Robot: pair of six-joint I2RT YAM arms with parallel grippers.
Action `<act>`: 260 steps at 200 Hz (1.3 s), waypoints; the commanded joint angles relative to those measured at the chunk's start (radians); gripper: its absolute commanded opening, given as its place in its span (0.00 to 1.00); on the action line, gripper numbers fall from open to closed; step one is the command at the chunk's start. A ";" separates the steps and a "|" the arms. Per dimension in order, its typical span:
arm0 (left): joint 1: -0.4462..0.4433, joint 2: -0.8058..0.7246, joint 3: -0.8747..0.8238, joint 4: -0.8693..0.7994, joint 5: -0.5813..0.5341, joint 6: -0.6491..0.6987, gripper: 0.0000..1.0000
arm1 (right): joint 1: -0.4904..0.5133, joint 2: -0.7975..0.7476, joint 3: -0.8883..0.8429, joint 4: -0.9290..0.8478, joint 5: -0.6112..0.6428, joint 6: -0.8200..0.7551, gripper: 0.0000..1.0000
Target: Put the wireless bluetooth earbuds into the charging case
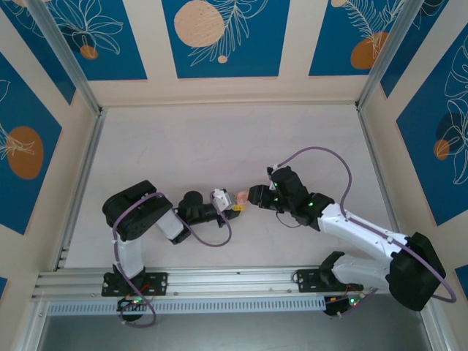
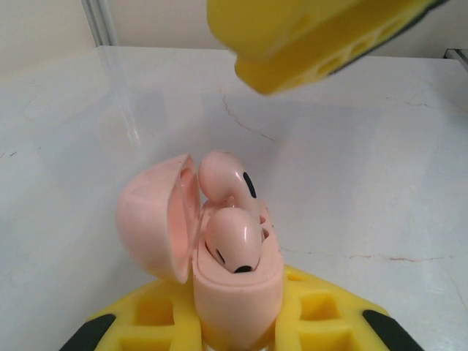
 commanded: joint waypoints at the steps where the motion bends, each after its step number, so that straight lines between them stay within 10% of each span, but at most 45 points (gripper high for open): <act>1: -0.013 -0.031 0.001 0.037 0.020 0.012 0.05 | -0.063 -0.027 0.038 -0.047 -0.147 -0.061 0.36; 86: -0.022 -0.034 0.001 0.038 0.030 0.013 0.04 | -0.383 0.049 0.034 -0.085 -0.683 -0.172 0.33; 260: -0.027 -0.042 -0.004 0.037 0.023 0.015 0.05 | -0.355 0.279 0.071 0.029 -0.801 -0.188 0.31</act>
